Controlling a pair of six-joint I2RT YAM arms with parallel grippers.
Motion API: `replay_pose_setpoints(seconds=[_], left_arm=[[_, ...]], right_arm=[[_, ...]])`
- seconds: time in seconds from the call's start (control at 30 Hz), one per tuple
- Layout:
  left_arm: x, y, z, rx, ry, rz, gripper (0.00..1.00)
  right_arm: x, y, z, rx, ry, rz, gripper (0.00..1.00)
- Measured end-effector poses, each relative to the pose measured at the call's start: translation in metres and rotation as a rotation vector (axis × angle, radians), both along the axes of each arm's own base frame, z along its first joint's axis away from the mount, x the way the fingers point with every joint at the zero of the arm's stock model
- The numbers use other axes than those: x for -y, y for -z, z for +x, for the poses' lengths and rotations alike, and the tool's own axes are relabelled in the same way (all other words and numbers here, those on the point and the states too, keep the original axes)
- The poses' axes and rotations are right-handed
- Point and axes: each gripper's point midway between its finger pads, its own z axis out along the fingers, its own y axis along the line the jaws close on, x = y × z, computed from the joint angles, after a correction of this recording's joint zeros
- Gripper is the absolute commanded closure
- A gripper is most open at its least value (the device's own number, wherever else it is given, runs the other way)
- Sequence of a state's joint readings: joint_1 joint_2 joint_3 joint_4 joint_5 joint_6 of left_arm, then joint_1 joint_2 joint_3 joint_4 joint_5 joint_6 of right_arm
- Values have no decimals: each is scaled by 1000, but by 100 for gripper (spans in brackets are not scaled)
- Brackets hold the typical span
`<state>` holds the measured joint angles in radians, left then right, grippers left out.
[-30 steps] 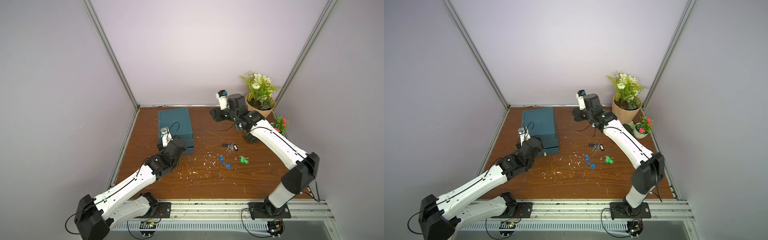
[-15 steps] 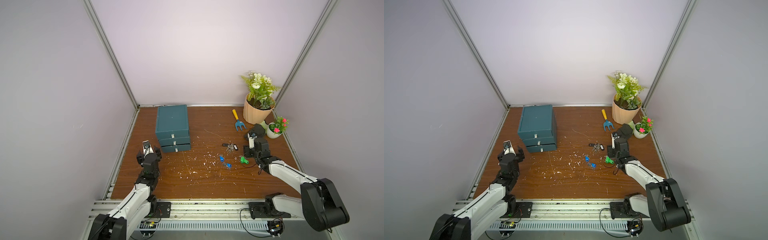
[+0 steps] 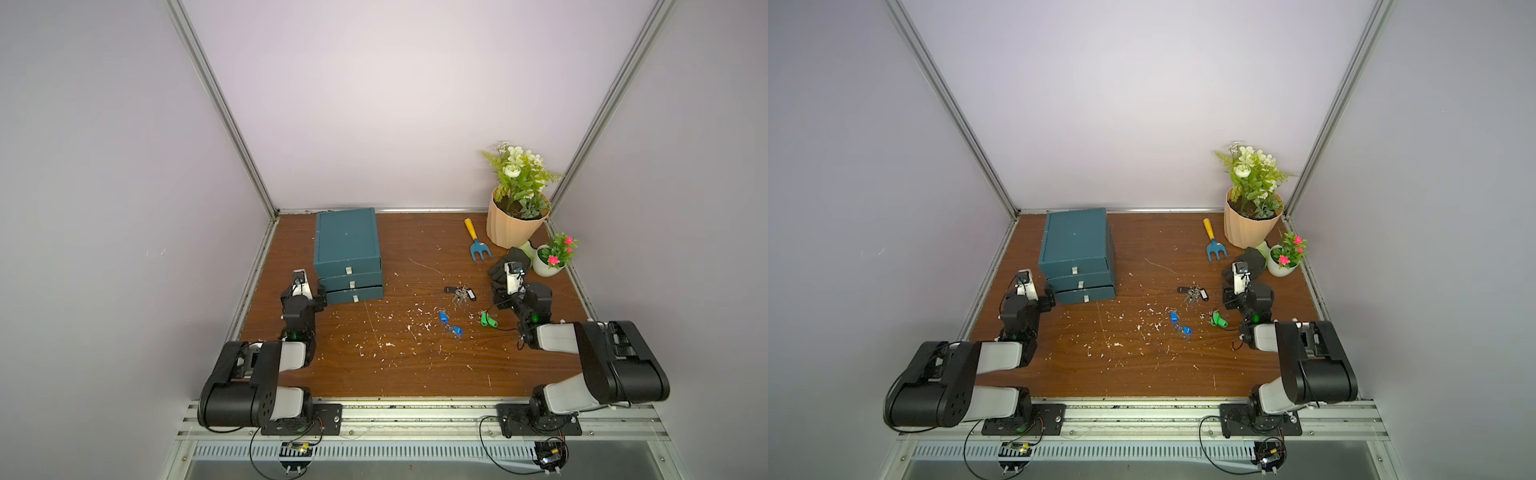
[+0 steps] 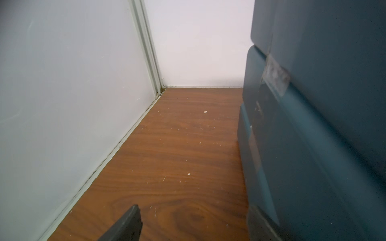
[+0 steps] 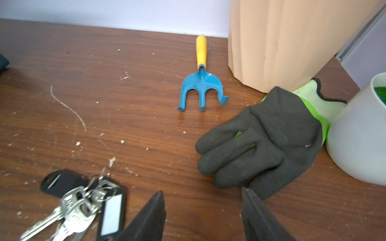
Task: Take the keys out of the drawer
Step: Reset both arms
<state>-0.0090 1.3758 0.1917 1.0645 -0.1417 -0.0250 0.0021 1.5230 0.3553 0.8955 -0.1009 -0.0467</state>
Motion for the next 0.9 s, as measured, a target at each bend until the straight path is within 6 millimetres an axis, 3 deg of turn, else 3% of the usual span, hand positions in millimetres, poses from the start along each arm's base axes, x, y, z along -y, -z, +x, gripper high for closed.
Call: replay_pose_setpoints(seconds=[0.1, 0.2, 0.3, 0.33, 0.37, 0.57, 0.9], left_arm=[[16, -9, 3, 48, 96, 12, 16], [23, 0, 1, 67, 128, 22, 13], [13, 21, -2, 8, 70, 0, 0], [10, 19, -1, 12, 47, -9, 1], [7, 15, 1, 26, 32, -12, 1], [-6, -2, 3, 100, -48, -20, 1], [-12, -1, 3, 96, -92, -12, 1]], right_arm=[[7, -8, 3, 38, 5, 12, 37], [2, -17, -1, 88, -19, 16, 33], [2, -16, -11, 126, 12, 15, 13], [4, -14, -15, 136, 29, 17, 3], [7, -9, -18, 124, 49, 15, 0], [17, -16, -17, 157, 120, 1, 0], [19, -16, -18, 157, 138, -6, 0]])
